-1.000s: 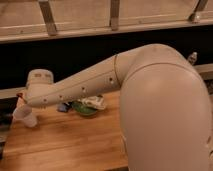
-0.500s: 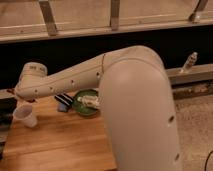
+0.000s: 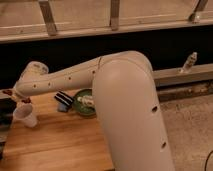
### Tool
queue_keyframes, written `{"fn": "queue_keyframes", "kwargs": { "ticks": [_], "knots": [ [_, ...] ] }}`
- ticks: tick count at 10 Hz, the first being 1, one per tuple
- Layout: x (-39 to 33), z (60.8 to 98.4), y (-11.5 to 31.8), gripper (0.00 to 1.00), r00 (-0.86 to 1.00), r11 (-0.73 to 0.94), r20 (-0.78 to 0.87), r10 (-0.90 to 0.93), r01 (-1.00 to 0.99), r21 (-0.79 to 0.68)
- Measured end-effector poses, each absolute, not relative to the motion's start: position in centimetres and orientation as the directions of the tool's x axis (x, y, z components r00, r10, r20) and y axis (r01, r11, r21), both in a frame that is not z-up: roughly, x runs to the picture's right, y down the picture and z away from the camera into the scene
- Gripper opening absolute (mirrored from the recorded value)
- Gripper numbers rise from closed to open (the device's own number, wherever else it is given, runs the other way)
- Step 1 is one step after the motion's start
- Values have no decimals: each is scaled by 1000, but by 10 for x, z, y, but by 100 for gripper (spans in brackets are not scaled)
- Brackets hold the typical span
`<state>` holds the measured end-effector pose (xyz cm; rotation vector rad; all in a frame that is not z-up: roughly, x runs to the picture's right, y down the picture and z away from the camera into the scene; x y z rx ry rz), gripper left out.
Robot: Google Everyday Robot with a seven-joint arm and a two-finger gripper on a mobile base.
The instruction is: Place the pepper in the ceramic cup
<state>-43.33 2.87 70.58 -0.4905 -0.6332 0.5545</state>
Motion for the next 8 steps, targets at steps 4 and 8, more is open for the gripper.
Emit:
{"fn": "queue_keyframes", "kwargs": {
  "ticks": [4, 8],
  "knots": [
    [-473, 687, 47, 14, 704, 755, 415, 577, -264, -601],
    [-480, 689, 60, 14, 711, 750, 407, 573, -255, -610]
  ]
}}
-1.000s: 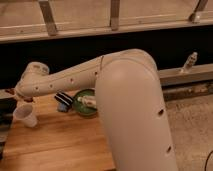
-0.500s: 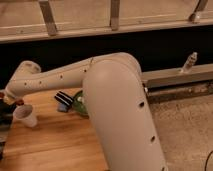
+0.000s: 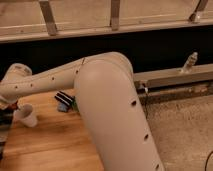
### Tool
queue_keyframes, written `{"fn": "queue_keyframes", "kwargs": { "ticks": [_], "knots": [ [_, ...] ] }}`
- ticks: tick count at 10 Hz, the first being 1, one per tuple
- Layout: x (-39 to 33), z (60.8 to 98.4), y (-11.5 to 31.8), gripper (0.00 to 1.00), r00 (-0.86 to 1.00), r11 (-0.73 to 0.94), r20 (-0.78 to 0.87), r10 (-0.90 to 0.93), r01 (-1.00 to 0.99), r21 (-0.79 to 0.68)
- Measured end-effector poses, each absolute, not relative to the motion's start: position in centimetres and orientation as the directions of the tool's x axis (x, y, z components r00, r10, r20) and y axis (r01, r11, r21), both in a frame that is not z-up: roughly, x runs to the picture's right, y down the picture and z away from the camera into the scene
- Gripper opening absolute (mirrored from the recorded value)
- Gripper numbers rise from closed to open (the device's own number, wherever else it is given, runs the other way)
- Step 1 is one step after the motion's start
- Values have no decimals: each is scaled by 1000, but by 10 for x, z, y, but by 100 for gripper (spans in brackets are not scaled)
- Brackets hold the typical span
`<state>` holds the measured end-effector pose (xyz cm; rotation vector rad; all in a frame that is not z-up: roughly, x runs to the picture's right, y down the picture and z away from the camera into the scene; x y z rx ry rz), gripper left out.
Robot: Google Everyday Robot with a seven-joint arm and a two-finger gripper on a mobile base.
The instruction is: Place the pepper in the ceramic cup
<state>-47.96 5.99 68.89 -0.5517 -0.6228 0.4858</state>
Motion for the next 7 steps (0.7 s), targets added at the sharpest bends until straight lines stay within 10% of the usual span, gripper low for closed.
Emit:
{"fn": "queue_keyframes", "kwargs": {
  "ticks": [7],
  "knots": [
    [-464, 721, 70, 14, 672, 695, 373, 639, -298, -654]
  ]
}}
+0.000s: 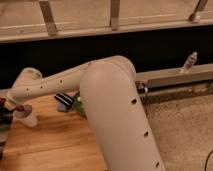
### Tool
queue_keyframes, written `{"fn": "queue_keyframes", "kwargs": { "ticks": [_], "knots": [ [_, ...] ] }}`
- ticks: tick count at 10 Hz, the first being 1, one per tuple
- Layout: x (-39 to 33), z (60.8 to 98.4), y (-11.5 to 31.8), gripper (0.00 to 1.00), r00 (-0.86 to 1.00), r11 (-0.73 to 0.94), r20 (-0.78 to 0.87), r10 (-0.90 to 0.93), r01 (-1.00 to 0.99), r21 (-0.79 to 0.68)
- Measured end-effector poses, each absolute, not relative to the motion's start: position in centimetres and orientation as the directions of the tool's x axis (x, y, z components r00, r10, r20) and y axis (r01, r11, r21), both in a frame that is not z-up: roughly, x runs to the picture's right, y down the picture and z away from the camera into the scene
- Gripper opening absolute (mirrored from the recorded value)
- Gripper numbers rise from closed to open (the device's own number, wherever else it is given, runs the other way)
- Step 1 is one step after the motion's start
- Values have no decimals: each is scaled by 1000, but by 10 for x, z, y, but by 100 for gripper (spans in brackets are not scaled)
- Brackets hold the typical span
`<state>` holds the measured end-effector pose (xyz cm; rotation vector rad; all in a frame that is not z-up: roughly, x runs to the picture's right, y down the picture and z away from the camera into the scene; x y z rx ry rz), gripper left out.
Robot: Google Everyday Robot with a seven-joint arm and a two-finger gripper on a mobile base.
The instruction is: Place the pepper in the ceramic cup
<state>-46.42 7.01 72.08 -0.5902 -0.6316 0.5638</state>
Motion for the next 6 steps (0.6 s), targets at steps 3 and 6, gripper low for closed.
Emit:
{"fn": "queue_keyframes", "kwargs": {
  "ticks": [3, 6],
  "knots": [
    [-463, 721, 69, 30, 670, 694, 373, 641, -300, -654],
    [-464, 721, 70, 59, 670, 694, 374, 641, -299, -655]
  ]
}}
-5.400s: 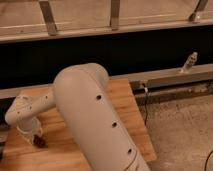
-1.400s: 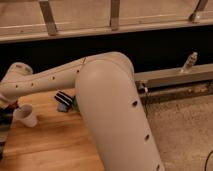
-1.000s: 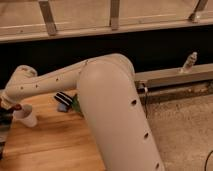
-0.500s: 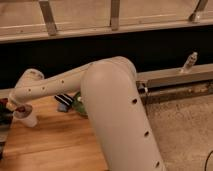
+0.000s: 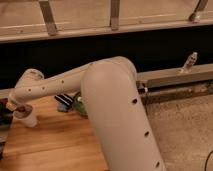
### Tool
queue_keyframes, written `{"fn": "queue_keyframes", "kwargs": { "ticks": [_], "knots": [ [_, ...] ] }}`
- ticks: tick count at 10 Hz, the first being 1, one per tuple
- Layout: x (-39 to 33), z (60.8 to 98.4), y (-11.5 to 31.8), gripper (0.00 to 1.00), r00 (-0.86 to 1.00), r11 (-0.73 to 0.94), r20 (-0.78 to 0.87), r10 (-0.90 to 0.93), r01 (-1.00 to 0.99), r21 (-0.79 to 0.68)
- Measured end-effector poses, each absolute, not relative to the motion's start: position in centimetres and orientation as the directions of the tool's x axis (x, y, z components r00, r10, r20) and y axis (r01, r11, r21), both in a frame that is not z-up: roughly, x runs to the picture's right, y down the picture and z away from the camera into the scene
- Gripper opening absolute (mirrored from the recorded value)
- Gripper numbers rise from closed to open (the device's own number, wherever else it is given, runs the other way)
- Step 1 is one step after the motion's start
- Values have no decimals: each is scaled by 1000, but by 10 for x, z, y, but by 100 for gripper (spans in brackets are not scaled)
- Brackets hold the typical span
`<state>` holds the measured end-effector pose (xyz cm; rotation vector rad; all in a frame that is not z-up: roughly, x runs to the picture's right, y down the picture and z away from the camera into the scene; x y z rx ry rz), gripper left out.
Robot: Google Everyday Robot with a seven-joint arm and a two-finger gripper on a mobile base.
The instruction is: Place the pepper in the ceramic cup
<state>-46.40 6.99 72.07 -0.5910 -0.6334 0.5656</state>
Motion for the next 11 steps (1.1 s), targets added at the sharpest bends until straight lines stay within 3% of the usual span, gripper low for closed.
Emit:
{"fn": "queue_keyframes", "kwargs": {
  "ticks": [2, 11],
  "knots": [
    [-464, 721, 70, 78, 671, 694, 373, 641, -299, -655],
    [-463, 722, 70, 80, 671, 693, 372, 642, -300, -655]
  ]
}}
